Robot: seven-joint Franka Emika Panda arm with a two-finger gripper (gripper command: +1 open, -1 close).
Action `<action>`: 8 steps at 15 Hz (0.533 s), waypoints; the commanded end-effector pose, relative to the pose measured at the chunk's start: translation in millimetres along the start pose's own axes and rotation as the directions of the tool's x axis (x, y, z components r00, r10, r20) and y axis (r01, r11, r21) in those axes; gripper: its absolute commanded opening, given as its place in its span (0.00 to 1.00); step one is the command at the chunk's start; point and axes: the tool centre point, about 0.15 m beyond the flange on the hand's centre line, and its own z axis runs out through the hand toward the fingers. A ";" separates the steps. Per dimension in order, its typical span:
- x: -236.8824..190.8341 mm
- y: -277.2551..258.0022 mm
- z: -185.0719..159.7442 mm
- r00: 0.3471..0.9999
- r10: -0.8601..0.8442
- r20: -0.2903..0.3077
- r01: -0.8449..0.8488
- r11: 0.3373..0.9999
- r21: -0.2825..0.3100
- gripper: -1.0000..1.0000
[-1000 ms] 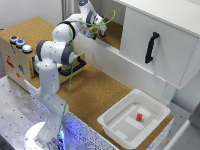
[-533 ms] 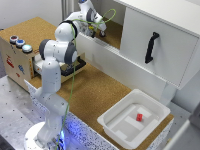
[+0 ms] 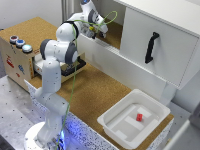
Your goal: Go towards the purple block and lift it
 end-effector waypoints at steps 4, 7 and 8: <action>28.6 2.8 22.2 0.999 -0.004 0.044 0.005 1.000 -0.026 0.00; 29.9 6.3 24.5 0.999 -0.021 0.036 0.022 0.999 -0.024 0.00; 28.3 6.5 24.7 0.999 -0.028 0.033 0.028 0.999 -0.023 0.00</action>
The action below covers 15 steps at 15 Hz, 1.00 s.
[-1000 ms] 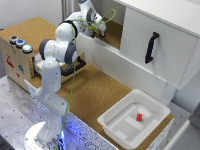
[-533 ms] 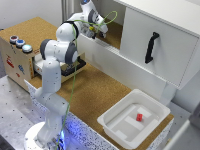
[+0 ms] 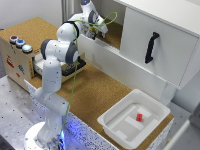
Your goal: Go towards the purple block and lift it
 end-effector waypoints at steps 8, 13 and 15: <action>-13.0 21.5 -45.7 0.993 -0.075 -0.086 0.078 0.996 0.032 0.00; -48.7 42.7 -76.3 0.993 -0.059 -0.100 0.066 0.996 0.066 0.00; -66.0 54.1 -83.1 0.994 -0.052 -0.093 0.059 0.995 0.075 0.00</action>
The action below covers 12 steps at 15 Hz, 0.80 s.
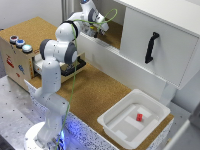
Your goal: Go towards the purple block and lift it
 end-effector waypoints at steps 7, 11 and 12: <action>-117.6 65.6 -49.8 0.999 -0.024 -0.039 0.030 0.988 0.150 0.00; -161.6 58.3 -65.5 0.994 -0.110 -0.014 0.111 0.975 0.191 0.00; -170.7 56.2 -71.1 0.993 -0.118 -0.016 0.119 0.974 0.193 0.00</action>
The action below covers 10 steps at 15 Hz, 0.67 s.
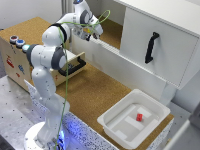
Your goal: Go towards the purple block and lift it
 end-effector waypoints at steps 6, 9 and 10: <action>-125.5 -27.9 -34.4 0.987 -0.146 -0.060 0.155 0.971 0.180 0.00; -155.2 -52.4 -36.2 0.974 -0.225 -0.041 0.229 0.952 0.202 0.00; -167.2 -63.1 -37.8 0.960 -0.276 -0.039 0.278 0.937 0.209 0.00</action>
